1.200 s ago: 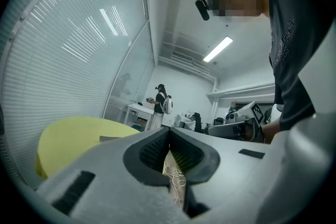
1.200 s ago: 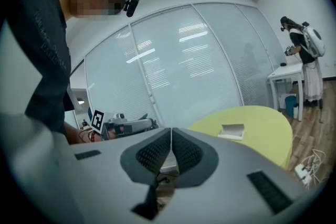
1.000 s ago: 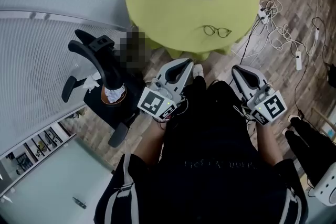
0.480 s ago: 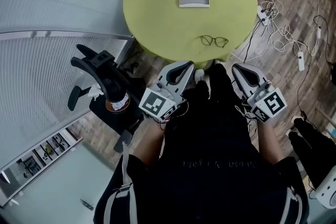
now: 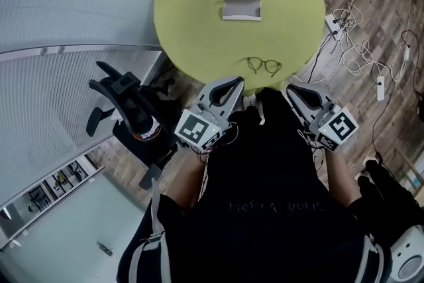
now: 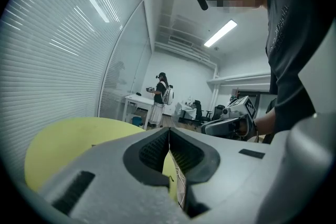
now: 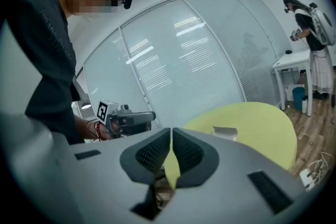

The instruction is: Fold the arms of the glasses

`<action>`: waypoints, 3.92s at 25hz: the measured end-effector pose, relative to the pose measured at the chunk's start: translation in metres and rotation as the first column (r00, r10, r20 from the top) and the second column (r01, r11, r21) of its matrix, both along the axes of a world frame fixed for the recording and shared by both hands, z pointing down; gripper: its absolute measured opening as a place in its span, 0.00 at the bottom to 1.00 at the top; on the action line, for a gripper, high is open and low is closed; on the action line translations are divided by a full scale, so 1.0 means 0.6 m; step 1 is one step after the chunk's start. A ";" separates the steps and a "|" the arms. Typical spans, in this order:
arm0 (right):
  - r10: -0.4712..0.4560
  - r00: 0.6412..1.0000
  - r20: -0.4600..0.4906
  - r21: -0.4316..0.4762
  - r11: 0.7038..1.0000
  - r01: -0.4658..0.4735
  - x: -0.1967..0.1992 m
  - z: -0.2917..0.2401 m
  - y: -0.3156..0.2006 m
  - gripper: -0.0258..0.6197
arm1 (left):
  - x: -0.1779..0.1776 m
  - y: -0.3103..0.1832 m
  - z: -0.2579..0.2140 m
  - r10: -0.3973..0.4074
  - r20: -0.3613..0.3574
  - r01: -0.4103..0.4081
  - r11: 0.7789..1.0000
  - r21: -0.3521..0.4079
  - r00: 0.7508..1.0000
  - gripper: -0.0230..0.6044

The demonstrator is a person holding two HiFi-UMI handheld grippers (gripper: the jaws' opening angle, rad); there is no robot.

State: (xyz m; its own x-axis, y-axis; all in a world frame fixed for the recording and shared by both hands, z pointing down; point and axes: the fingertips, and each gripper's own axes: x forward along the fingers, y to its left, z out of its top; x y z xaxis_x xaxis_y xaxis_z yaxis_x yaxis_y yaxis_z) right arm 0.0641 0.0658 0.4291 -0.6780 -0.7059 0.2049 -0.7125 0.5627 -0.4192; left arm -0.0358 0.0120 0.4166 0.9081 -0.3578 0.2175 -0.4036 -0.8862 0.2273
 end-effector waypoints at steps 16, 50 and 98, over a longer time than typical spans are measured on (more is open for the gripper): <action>-0.361 0.890 -0.277 -0.163 0.931 0.327 0.020 0.169 -0.021 0.09 | 0.010 -0.060 0.077 -0.221 0.063 0.227 0.967 -0.119 0.973 0.07; -0.573 0.571 -0.588 -0.391 0.819 0.419 -0.020 0.367 -0.045 0.09 | 0.002 -0.044 0.129 -0.097 0.164 0.123 0.980 -0.157 0.982 0.07; -0.581 0.665 -0.469 -0.515 0.792 0.328 -0.109 0.482 -0.142 0.09 | -0.026 -0.012 0.143 -0.142 0.191 0.180 0.964 -0.196 0.971 0.07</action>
